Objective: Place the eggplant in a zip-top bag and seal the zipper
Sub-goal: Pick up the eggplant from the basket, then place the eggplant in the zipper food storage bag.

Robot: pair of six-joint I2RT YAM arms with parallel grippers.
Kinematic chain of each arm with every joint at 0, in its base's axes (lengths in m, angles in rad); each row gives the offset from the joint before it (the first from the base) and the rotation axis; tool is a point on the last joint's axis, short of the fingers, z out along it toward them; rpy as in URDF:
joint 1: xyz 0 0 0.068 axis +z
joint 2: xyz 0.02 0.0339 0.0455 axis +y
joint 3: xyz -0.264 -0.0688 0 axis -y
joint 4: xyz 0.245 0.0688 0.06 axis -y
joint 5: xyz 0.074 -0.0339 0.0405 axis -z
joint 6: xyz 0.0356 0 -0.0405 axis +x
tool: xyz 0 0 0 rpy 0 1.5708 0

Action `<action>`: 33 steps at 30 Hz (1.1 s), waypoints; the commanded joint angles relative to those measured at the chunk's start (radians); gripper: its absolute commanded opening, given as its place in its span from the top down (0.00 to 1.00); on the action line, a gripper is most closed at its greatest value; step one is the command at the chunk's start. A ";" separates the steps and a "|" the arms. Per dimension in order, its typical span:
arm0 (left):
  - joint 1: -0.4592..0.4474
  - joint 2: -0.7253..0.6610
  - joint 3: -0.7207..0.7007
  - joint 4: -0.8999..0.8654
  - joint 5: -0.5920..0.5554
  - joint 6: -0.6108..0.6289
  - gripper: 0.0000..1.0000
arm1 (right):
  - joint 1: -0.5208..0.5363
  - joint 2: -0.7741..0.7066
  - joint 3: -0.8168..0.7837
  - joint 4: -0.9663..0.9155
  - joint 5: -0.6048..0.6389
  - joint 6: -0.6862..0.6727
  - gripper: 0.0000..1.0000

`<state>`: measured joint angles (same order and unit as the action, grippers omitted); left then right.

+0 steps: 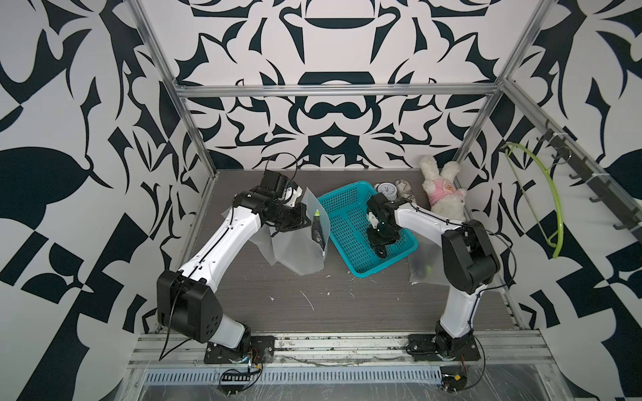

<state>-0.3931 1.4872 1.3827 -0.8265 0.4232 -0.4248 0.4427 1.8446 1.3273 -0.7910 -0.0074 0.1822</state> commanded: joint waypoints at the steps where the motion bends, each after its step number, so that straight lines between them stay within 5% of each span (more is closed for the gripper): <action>1: -0.002 -0.004 -0.001 -0.011 -0.004 0.014 1.00 | -0.003 -0.106 0.046 0.010 -0.025 0.017 0.64; 9: -0.017 0.019 0.025 -0.013 0.001 0.005 1.00 | -0.004 -0.265 0.082 0.149 -0.187 0.107 0.63; 19: -0.057 0.074 0.086 -0.011 -0.005 -0.008 1.00 | 0.073 -0.395 0.020 0.589 -0.391 0.277 0.61; 33: -0.071 0.071 0.125 0.000 -0.007 -0.019 1.00 | 0.291 -0.343 -0.083 0.787 -0.224 0.253 0.60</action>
<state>-0.4606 1.5669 1.4788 -0.8261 0.4156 -0.4423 0.7238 1.5055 1.2667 -0.0547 -0.2996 0.4458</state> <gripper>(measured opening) 0.041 0.404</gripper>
